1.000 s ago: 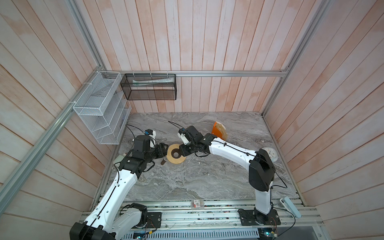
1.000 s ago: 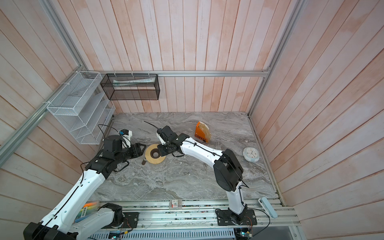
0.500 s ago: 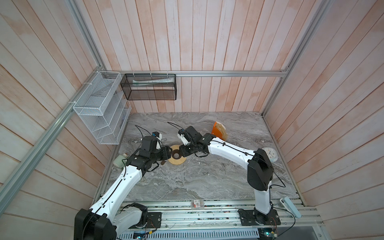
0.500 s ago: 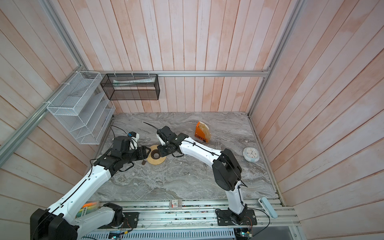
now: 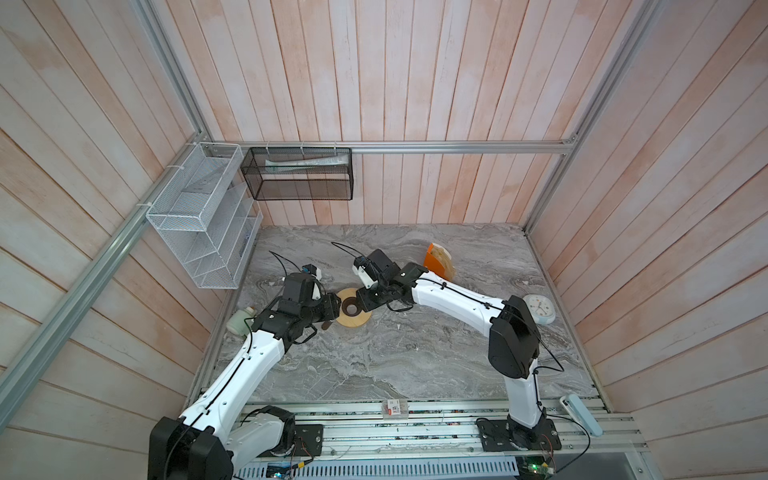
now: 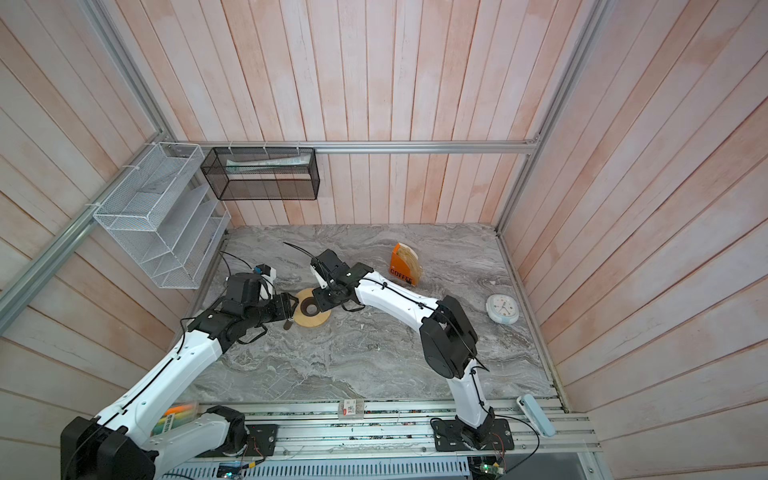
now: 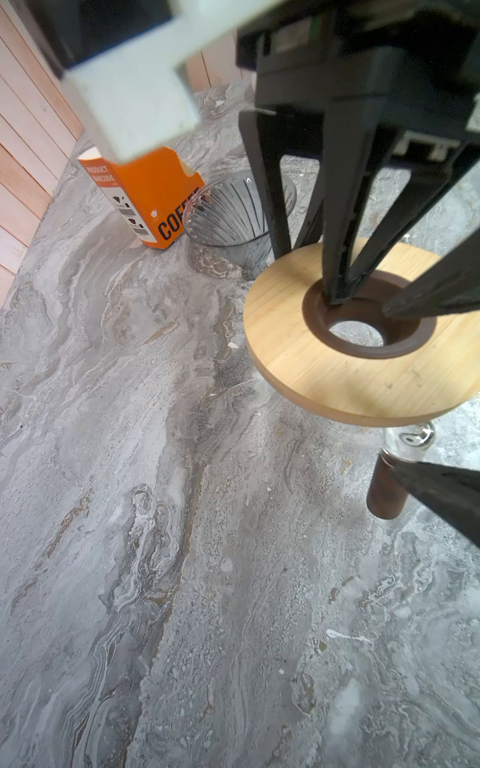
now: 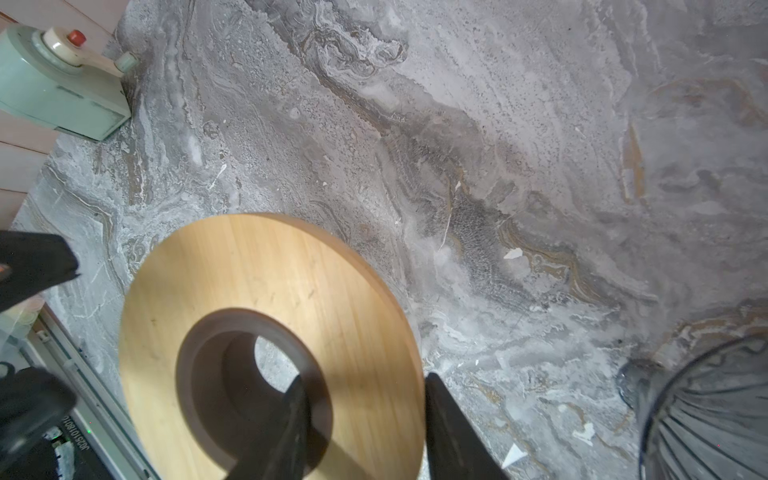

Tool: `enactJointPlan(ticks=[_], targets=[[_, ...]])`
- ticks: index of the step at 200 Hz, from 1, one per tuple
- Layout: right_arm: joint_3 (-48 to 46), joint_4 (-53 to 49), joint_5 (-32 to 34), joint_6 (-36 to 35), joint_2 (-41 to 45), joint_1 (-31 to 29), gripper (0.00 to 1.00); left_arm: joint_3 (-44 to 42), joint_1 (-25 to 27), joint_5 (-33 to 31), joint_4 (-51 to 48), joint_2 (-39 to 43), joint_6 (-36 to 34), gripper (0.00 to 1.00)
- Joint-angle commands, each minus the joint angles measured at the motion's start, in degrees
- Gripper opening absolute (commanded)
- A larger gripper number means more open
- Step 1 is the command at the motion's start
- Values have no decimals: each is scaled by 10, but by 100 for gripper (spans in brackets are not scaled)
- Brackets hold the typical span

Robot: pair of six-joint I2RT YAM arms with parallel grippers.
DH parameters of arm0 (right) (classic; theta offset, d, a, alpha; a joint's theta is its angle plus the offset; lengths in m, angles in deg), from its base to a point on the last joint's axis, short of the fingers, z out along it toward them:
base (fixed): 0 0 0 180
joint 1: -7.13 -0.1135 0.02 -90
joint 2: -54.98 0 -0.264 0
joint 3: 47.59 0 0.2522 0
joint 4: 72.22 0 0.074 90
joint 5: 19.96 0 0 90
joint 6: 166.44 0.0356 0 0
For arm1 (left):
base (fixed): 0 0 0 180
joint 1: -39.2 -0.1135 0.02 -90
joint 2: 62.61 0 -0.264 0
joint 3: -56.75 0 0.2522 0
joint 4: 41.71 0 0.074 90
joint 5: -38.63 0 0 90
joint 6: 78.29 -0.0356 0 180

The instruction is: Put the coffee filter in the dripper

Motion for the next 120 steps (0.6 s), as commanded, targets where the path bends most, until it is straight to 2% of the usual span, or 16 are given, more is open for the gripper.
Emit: enactJointPlan(ticks=[1,60,120], targets=[[20,-18,8,-6,-14,-3,45,-2,2,-11,-8,0,-10,58],[19,-20,6,-5,-14,-3,51,-6,2,-15,-6,4,-11,58],[12,-24,2,-2,-15,-3,51,-11,2,-15,-6,4,-12,58]])
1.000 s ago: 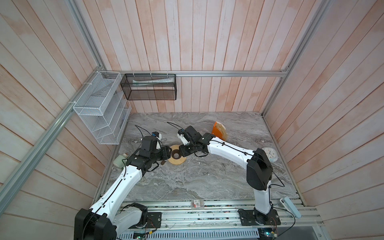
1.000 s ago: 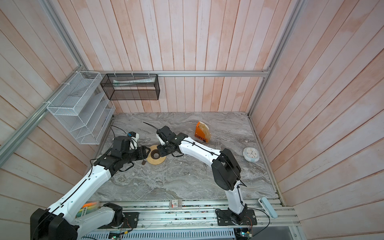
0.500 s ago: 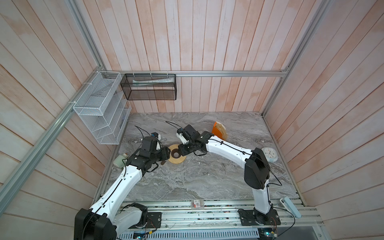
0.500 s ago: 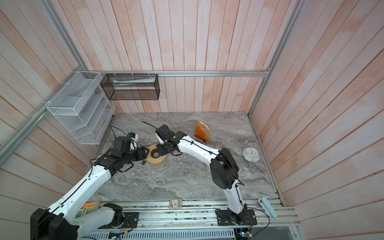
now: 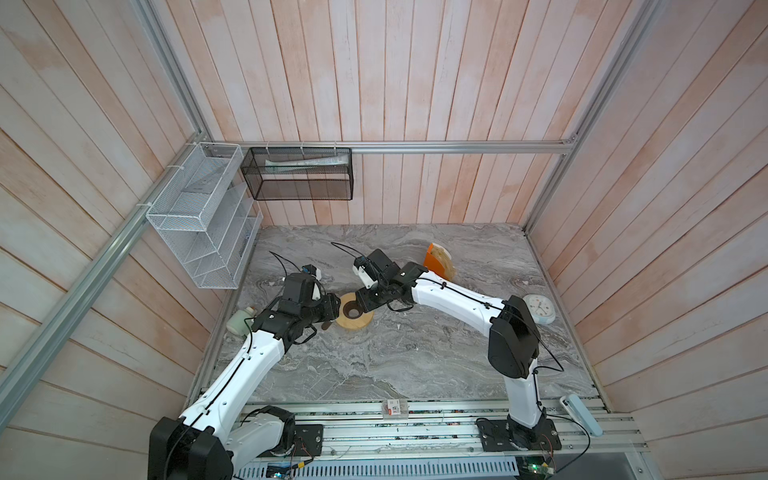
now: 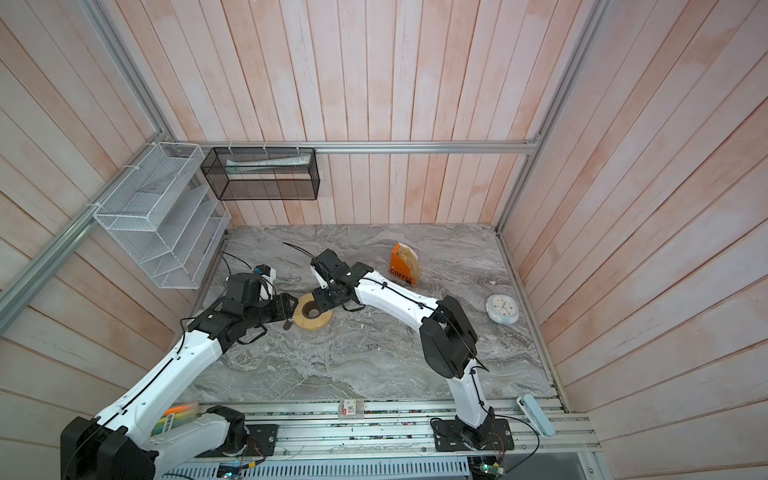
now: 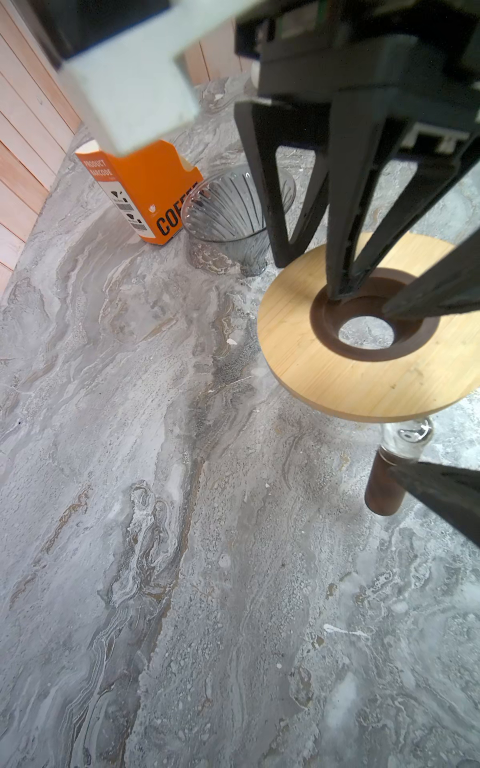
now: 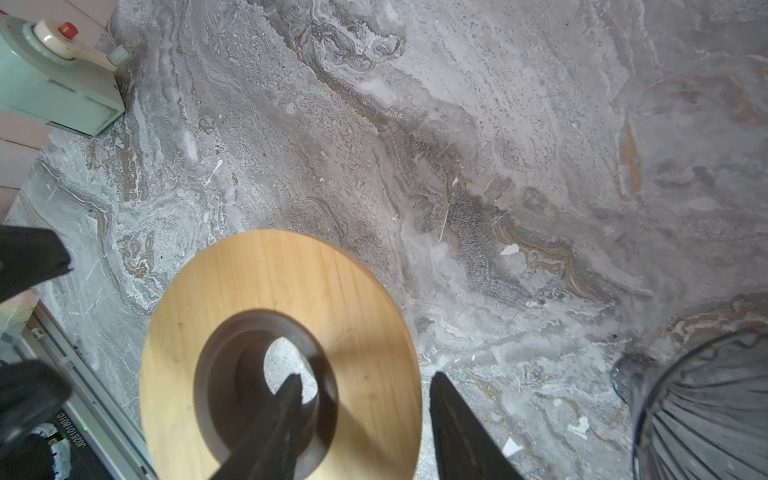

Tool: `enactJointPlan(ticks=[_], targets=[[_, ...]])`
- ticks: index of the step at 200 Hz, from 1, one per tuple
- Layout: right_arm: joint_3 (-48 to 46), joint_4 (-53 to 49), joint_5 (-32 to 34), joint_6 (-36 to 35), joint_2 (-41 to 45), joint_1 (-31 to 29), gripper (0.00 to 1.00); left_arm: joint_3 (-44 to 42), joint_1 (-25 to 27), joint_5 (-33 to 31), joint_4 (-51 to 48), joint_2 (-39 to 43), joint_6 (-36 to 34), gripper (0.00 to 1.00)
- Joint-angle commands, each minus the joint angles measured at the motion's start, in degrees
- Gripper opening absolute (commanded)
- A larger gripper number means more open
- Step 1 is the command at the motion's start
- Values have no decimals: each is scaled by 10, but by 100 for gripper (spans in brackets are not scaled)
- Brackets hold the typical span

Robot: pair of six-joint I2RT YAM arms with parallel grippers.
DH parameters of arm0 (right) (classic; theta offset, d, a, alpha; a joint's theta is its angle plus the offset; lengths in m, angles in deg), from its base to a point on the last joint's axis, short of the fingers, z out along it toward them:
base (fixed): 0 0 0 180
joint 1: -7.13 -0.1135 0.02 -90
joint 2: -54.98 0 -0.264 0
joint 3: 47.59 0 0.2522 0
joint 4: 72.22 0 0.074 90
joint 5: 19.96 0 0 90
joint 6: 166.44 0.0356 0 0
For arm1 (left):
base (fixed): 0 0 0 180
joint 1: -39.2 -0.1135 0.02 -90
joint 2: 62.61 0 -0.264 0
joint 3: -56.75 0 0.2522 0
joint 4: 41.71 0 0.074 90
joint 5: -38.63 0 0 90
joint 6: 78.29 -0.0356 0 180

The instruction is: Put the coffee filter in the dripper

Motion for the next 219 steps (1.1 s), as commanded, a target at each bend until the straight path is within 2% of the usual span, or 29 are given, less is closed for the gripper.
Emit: enactJointPlan(ticks=[1,219], targets=[[9,-18,1,-1,-14,-3,51,-11,2,-10,-4,4,-12,58],[-97,-20,32,30,62,-4,49,-20,3,4,5,8,-9,58]])
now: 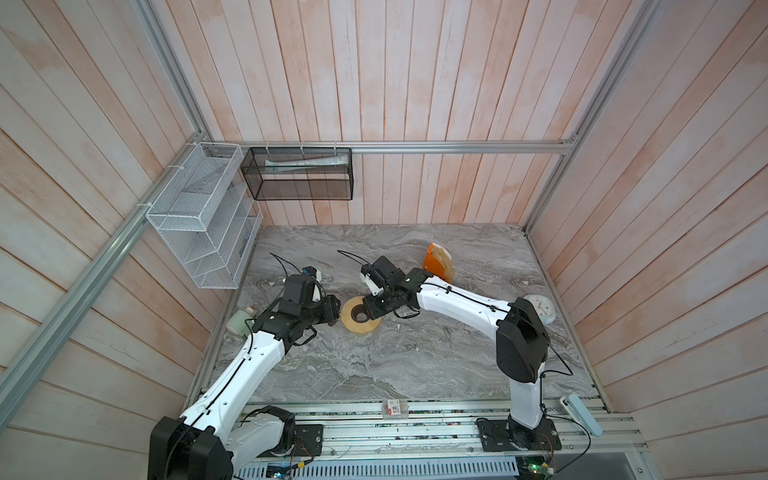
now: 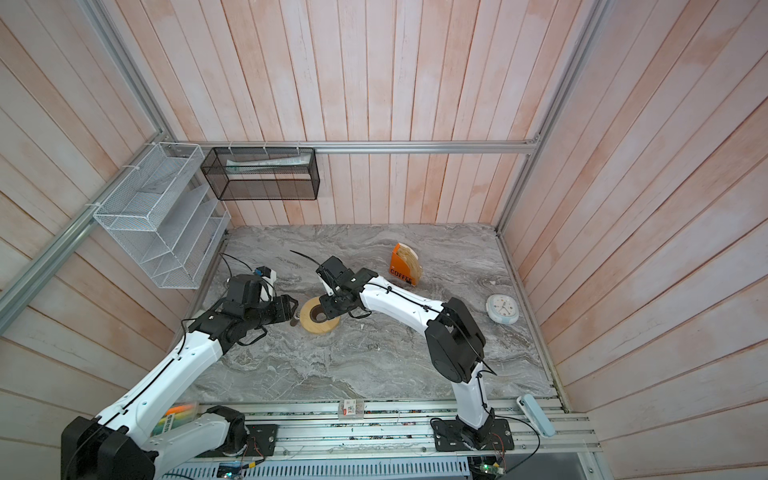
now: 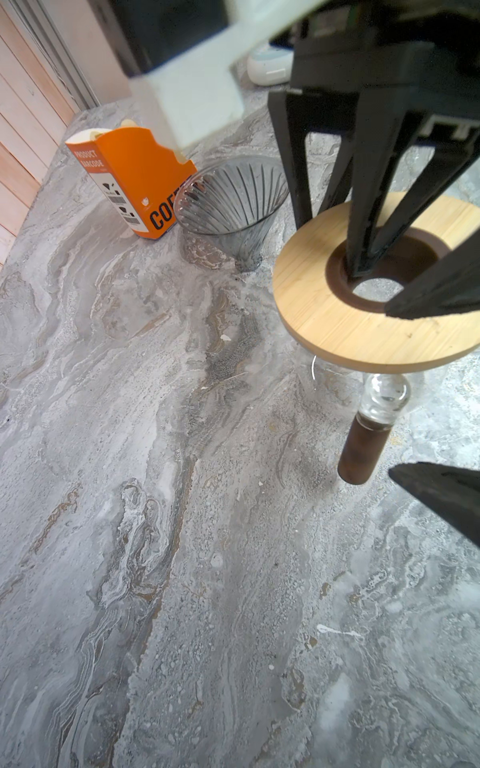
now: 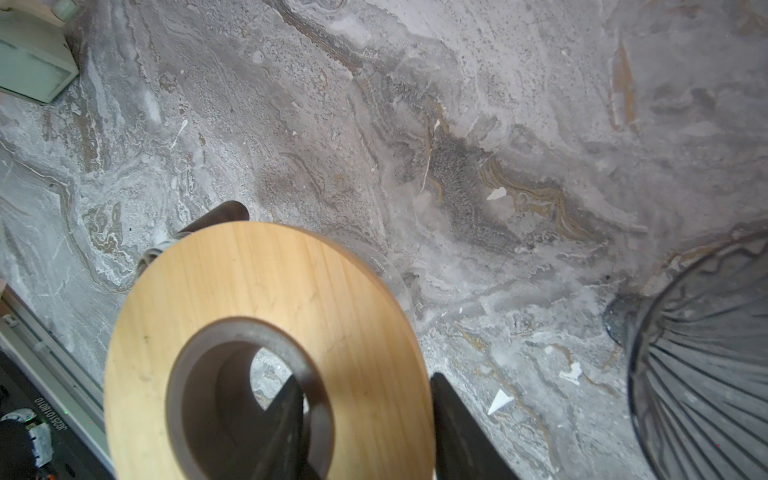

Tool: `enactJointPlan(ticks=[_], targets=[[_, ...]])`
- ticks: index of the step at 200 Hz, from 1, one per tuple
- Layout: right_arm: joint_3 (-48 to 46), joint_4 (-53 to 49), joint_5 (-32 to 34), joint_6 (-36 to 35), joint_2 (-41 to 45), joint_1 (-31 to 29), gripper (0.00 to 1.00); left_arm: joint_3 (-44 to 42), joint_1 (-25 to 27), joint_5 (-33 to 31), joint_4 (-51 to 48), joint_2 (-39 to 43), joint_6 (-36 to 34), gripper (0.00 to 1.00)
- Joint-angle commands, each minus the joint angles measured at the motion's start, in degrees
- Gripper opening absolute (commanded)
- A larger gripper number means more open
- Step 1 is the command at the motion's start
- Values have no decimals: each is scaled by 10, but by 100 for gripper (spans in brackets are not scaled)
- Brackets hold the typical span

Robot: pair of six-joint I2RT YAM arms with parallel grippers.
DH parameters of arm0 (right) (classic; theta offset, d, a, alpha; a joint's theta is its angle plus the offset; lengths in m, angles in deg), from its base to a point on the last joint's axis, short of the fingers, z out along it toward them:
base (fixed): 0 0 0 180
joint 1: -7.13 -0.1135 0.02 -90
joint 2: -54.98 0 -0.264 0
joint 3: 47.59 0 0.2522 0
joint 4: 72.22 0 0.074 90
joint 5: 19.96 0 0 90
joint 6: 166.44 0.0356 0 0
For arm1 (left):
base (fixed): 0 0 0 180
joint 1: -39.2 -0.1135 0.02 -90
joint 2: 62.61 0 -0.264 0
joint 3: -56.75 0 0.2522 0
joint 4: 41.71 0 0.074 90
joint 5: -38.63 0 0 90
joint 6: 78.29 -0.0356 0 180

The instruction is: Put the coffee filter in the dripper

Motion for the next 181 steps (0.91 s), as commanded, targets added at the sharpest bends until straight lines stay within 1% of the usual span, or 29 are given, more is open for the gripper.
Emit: enactJointPlan(ticks=[1,27,103,151,181], targets=[[-19,-22,18,9,21,-4,49,-11,3,3,5,7,-9,58],[-32,-20,23,12,32,-4,49,-15,5,16,11,7,-10,58],[-54,-13,29,16,50,-4,49,-13,22,22,9,6,-7,58],[-50,-2,23,13,66,-3,53,-15,23,25,2,9,-6,58],[-57,16,31,21,90,1,53,-7,23,31,-2,9,-6,57]])
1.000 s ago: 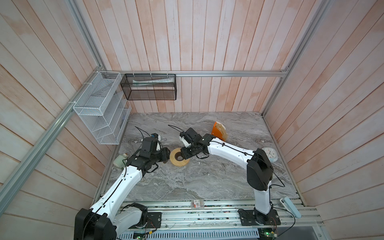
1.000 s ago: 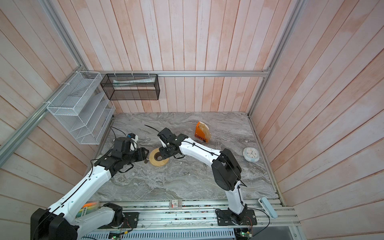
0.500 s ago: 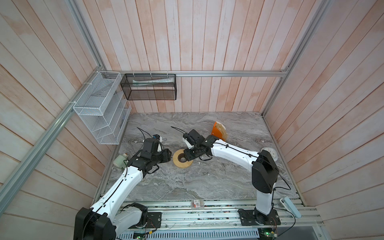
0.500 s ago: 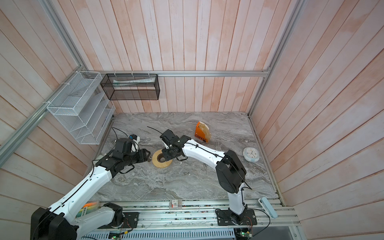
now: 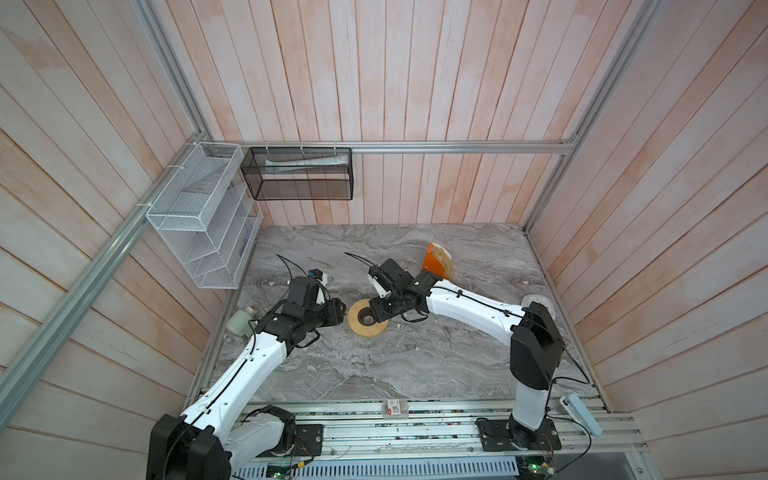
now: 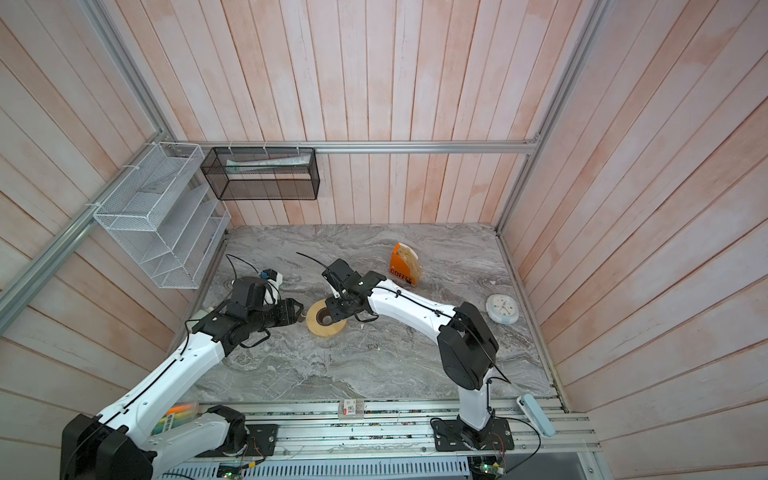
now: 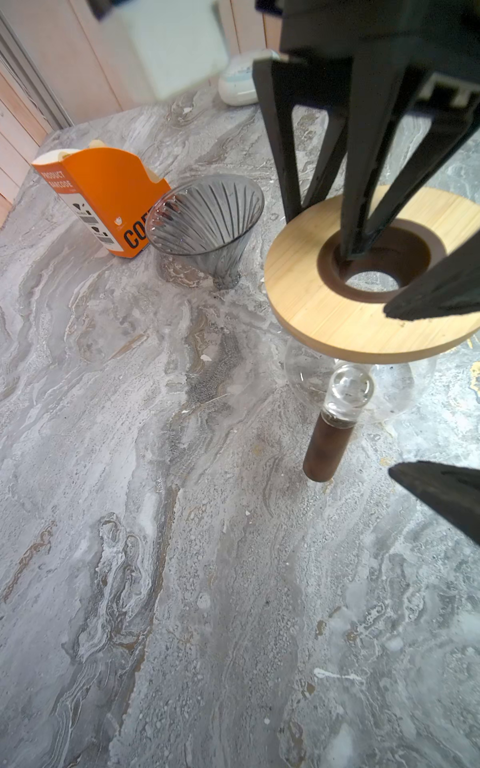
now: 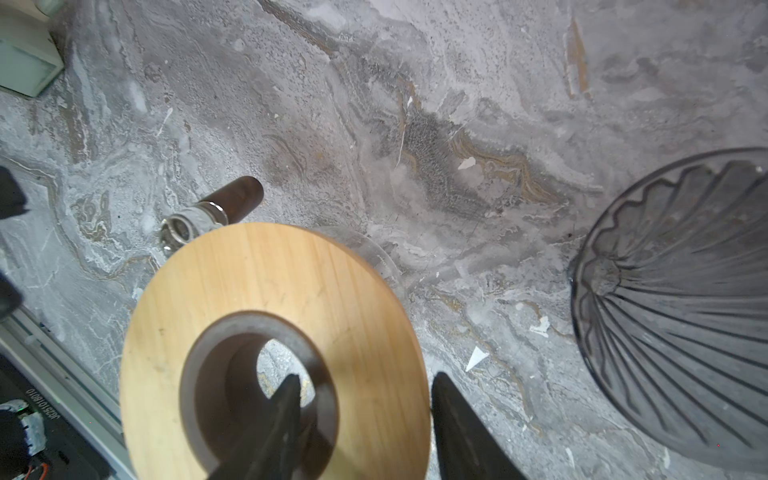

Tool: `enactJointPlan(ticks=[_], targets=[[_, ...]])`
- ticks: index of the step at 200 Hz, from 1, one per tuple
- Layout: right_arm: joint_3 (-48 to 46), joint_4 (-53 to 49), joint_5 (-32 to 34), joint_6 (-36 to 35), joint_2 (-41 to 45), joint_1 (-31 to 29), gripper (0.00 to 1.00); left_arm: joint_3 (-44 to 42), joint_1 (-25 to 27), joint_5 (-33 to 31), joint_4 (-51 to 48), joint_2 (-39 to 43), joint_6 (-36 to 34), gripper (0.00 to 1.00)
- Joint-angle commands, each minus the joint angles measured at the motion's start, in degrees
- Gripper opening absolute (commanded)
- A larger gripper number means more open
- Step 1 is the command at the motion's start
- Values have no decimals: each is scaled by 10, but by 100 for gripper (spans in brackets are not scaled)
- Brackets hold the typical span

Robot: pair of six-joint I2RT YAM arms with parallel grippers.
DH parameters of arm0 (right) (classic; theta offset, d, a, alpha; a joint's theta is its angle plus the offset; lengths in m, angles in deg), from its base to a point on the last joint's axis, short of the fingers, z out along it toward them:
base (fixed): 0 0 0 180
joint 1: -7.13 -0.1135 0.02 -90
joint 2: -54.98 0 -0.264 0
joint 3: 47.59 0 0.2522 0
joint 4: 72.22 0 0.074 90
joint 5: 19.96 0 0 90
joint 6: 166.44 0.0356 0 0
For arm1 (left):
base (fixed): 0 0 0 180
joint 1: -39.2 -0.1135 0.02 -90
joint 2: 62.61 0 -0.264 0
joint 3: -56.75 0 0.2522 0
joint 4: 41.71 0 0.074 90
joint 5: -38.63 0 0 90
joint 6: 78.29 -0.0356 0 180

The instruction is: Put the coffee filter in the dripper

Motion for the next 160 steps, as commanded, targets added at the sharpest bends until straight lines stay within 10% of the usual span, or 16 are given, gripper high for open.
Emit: enactJointPlan(ticks=[1,101,160], targets=[[-9,13,13,10,36,2,53,3,2,10,-6,8,-7,57],[-205,147,-80,13,158,239,53,110,-22,27,-59,-36,-27,57],[-181,157,-109,-15,89,265,51,158,-45,60,-41,-91,-28,57]])
